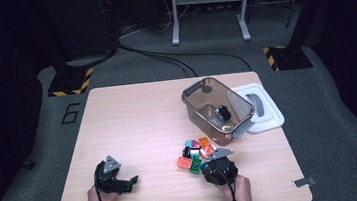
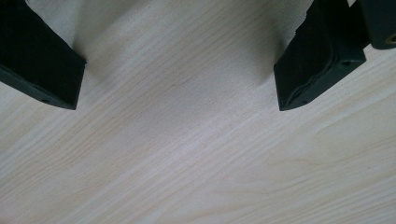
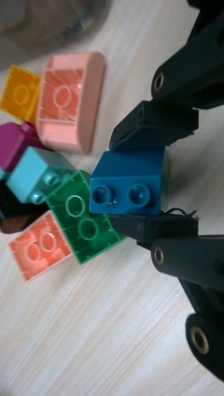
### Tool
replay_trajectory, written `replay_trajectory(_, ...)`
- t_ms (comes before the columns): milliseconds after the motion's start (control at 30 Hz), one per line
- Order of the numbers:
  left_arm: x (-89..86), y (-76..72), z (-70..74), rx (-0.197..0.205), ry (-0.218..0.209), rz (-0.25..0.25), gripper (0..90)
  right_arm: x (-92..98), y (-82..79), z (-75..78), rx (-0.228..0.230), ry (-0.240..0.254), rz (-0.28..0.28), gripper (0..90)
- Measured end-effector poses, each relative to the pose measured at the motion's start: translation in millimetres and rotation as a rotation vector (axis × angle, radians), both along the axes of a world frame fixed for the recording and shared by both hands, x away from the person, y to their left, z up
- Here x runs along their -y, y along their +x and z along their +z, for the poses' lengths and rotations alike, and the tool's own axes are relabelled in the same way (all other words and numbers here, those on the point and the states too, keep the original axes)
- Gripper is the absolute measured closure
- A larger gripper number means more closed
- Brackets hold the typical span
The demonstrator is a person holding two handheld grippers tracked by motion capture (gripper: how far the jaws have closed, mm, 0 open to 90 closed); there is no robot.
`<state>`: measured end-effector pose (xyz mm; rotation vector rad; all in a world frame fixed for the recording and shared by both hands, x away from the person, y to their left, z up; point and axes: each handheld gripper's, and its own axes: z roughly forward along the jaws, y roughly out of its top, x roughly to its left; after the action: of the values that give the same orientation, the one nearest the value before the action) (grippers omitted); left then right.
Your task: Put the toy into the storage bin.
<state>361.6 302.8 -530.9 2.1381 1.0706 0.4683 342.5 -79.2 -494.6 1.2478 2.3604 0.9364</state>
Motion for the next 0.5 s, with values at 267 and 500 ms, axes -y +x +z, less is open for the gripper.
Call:
replay_trajectory(267, -0.1, 0.0, 0.1, 0.000, 0.001, -0.001, 1.5, 5.8, 4.5, 16.4, 0.011, 0.042, -0.010, 58.9)
replay_trajectory(500, 0.2, -0.1, -0.3, 0.003, 0.000, 0.003, 1.5, 5.6, 11.7, 31.9, 0.036, 0.056, 0.010, 59.0)
